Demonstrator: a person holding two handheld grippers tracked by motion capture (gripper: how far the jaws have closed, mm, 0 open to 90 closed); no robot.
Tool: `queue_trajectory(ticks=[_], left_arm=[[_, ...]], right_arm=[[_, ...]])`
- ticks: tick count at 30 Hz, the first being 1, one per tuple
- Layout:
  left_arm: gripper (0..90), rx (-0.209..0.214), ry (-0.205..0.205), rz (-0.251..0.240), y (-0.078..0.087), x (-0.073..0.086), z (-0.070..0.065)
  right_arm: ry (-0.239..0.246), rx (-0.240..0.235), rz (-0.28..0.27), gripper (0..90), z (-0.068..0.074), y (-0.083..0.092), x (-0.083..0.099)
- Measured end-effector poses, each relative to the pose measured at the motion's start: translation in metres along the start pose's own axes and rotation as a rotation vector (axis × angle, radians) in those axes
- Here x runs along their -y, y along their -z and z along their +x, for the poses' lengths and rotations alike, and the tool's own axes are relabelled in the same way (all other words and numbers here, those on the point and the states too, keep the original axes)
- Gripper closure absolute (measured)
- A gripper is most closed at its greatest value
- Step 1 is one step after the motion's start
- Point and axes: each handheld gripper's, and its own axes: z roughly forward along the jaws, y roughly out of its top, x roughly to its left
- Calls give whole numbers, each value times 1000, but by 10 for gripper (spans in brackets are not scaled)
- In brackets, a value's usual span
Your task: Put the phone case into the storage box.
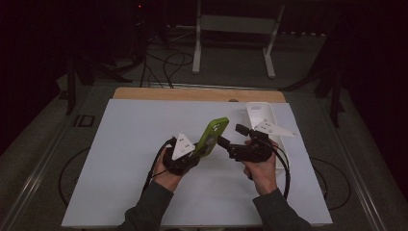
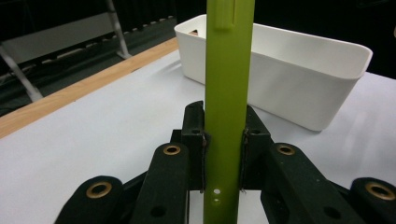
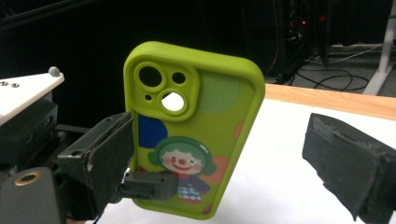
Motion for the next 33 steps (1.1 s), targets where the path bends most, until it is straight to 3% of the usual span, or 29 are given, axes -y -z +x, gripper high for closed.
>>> queue_trajectory(ticks=[18,31,33], left_arm=[[776,-35,-8,-26,-1,1,-8],[776,-23,-6,-29,-6,2,-16],[776,-9,-1,-25,-8,4,-18]], right_arm=[[-54,1,-36,84,12,-13,-3],[-84,17,-38,97,16,-21,-3],[-77,29,-41,135,17,-21,-3]])
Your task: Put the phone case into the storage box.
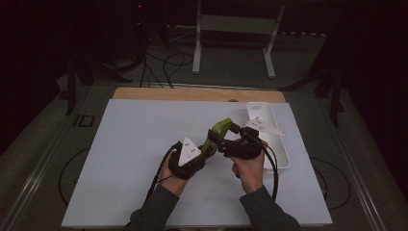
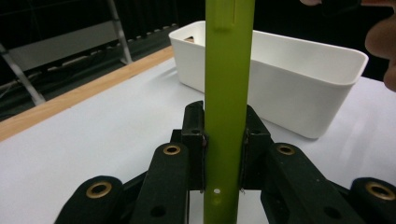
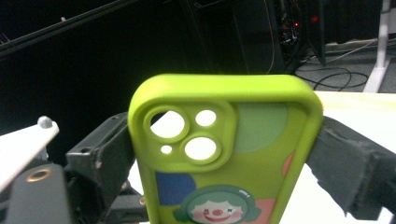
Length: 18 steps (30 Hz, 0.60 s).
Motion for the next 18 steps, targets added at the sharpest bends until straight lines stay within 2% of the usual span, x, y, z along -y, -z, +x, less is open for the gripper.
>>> queue_trajectory(ticks=[9,18], left_arm=[[776,26,25,13,-3,3,-1],[773,38,28,20,-3,3,1]], right_arm=[[39,19,14,145,4,-1,1],[64,29,25,157,7,-1,1]])
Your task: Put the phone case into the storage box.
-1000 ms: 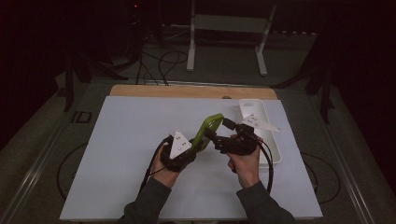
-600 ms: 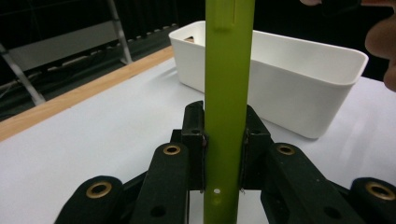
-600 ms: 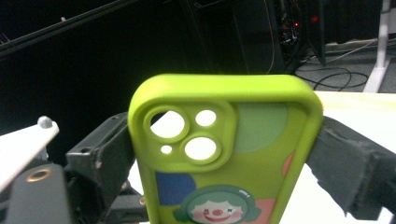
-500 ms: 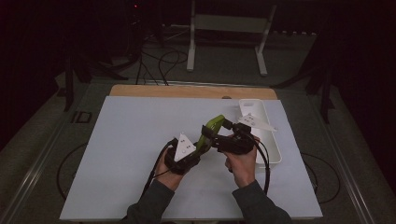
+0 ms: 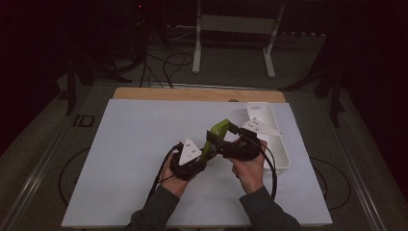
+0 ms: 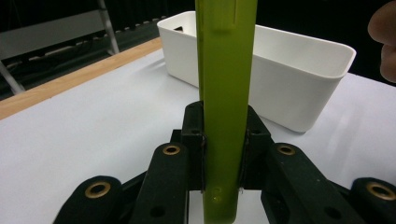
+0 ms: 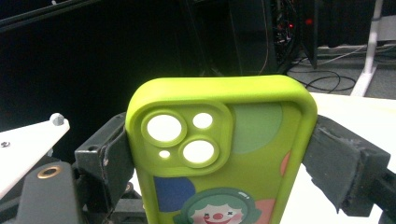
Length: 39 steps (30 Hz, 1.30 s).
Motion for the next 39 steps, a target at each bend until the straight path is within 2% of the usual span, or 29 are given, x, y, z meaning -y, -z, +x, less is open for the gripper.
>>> queue_trajectory(ticks=[11,16,27,35,39], left_arm=[[765,8,-1,3,0,0,1],[720,6,1,6,1,0,1],[520,-2,8,16,5,-1,6],[313,-16,21,15,8,-3,7],[198,-38,31,17,10,-3,9]], right_arm=[[11,-3,4,160,1,0,-1],[16,-6,6,160,2,-1,-1],[17,1,2,160,2,0,-1],[21,8,1,160,2,0,-2],[25,8,1,160,3,0,-3]])
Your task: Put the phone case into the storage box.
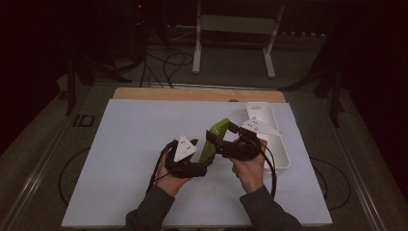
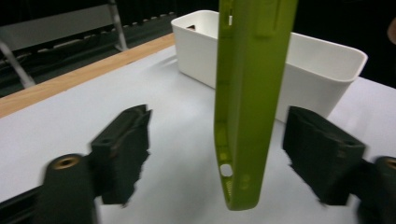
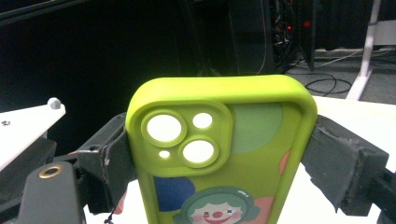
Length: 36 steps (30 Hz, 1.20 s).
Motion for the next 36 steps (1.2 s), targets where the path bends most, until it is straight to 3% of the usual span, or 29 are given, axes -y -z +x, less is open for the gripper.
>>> queue_trajectory(ticks=[6,15,36], left_arm=[[98,-22,-3,4,3,0,2],[2,-2,1,22,4,0,5],[0,-1,17,14,18,2,19]], right_arm=[[9,4,0,160,1,-1,-1],[21,13,5,160,3,-1,-2],[34,35,20,160,2,-2,-5]])
